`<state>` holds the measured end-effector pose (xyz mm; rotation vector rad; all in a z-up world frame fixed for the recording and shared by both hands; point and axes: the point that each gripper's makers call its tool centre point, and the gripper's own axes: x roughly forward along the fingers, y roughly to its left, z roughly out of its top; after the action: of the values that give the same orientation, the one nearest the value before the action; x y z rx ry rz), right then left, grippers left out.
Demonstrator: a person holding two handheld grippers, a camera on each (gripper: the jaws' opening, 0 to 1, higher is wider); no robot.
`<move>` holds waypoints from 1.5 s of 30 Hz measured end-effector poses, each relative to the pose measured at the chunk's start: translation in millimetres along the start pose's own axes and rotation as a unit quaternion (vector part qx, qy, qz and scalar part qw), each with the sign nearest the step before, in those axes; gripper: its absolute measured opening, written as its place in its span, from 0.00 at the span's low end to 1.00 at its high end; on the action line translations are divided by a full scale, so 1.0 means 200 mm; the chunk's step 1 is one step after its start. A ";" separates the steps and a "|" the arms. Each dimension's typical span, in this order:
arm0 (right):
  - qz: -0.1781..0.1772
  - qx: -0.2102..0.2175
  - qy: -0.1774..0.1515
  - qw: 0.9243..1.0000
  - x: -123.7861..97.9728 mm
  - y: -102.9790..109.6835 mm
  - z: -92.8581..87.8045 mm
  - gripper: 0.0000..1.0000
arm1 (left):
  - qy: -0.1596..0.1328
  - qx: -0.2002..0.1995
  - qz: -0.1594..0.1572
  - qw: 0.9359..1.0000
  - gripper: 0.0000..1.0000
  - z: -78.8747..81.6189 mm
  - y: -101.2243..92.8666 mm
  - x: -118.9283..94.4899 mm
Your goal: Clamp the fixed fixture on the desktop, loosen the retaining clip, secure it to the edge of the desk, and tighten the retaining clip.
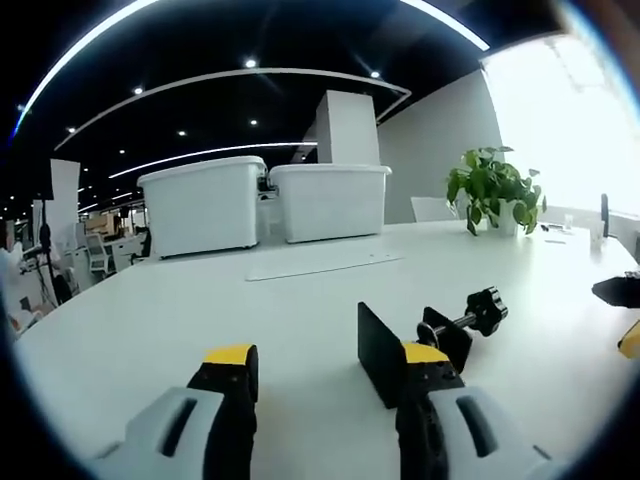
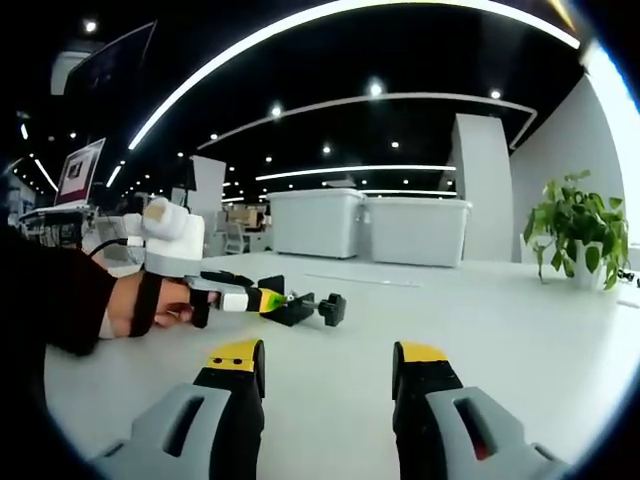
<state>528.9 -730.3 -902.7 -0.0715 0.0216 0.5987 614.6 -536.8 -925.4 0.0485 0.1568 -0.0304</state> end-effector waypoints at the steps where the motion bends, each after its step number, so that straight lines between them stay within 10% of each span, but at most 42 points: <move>1: 0.000 0.000 0.000 1.000 0.00 0.00 0.00 0.51 | 0.001 0.001 -0.001 1.000 0.54 0.00 0.00 0.01; 13: -0.005 0.003 -0.003 1.000 0.00 -0.01 0.01 0.50 | 0.005 -0.008 -0.018 1.000 0.30 0.00 -0.01 0.06; 20: -0.004 -0.003 0.001 1.000 0.00 -0.01 0.00 0.50 | -0.005 0.012 -0.064 0.998 0.30 0.02 -0.07 0.12; 45: -0.011 -0.004 0.003 1.000 0.00 -0.02 -0.01 0.49 | -0.018 0.015 -0.078 0.997 0.06 0.04 -0.12 0.12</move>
<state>531.4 -734.2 -904.0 -0.0820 0.0245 0.5769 637.9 -561.9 -922.3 0.0653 0.1248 -0.1897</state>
